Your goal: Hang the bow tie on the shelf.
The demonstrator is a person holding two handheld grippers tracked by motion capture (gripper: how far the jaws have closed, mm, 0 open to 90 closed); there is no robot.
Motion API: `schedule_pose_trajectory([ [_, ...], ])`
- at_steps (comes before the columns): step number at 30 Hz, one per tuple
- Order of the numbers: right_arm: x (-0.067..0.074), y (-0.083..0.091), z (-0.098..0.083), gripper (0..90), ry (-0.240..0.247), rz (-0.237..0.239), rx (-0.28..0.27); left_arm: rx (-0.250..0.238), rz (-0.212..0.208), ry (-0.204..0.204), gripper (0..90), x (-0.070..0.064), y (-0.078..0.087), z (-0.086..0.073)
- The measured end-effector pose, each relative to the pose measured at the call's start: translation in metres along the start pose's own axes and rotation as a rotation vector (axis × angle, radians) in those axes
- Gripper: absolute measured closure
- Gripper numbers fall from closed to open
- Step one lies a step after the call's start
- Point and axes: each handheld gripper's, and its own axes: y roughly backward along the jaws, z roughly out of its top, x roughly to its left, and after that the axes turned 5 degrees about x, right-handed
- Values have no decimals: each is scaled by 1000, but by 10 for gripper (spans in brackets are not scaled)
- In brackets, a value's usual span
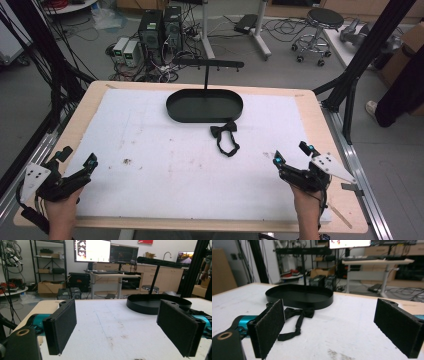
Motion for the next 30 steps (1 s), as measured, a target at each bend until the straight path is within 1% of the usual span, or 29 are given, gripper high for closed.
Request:
schedule_pose_trajectory([
  [1, 0, 0, 0, 89, 0, 0, 0, 2, -2, 0, 166, -1, -1, 0],
  [2, 6, -12, 6, 89, 19, 14, 30, 5, -4, -2, 166, -1, -1, -1],
  [5, 14, -26, 14, 90, 48, 31, 56, 7, -8, -5, 166, -2, -2, -1],
  [6, 16, -31, 16, 100, 58, 32, 68, 10, -10, -5, 166, -3, -2, -1],
  [7, 17, -35, 18, 136, 64, 35, 73, 11, -12, -6, 166, -3, -3, -1],
  [8, 19, -41, 20, 146, 63, 43, 87, 12, -12, -6, 166, -3, -3, -2],
  [10, 20, -44, 20, 146, 59, 47, 93, 13, -14, -5, 166, -4, -3, -2],
  [11, 25, -56, 23, 146, 59, 54, 117, 13, -15, -4, 166, -4, -3, -2],
  [13, 28, -66, 25, 146, 54, 66, 140, 11, -16, -1, 166, -4, -3, -2],
  [15, 31, -75, 26, 146, 60, 69, 157, 11, -15, 1, 166, -3, -3, -2],
  [16, 31, -75, 26, 146, 60, 69, 157, 11, -16, 2, 166, -3, -3, -2],
  [17, 33, -80, 26, 147, 61, 67, 170, 11, -16, 4, 166, -3, -3, -2],
  [18, 36, -90, 26, 155, 60, 72, 200, 11, -17, 5, 166, -3, -4, -2],
  [20, 39, -99, 25, 166, 59, 81, 229, 11, -18, 5, 166, -3, -4, -2],
  [21, 41, -105, 24, 183, 61, 89, 240, 11, -18, 5, 166, -3, -4, -2],
  [22, 41, -105, 24, 183, 61, 89, 240, 11, -19, 6, 166, -3, -4, -2],
  [23, 42, -110, 22, 191, 67, 92, 250, 11, -19, 6, 166, -3, -4, -2],
  [24, 44, -120, 19, 195, 72, 88, 279, 12, -19, 8, 166, -3, -4, -2],
  [25, 45, -125, 16, 208, 70, 83, 295, 13, -18, 8, 166, -3, -4, -2],
  [26, 45, -129, 14, 243, 75, 79, 308, 13, -18, 8, 166, -3, -4, -2],
  [28, 46, -136, 10, 257, 74, 75, 332, 12, -19, 10, 166, -2, -4, -3],
  [29, 46, -136, 10, 257, 74, 75, 332, 13, -17, 12, 166, -2, -4, -3],
  [30, 48, -142, 7, 283, 73, 73, 351, 14, -18, 14, 167, -2, -4, -3],
])
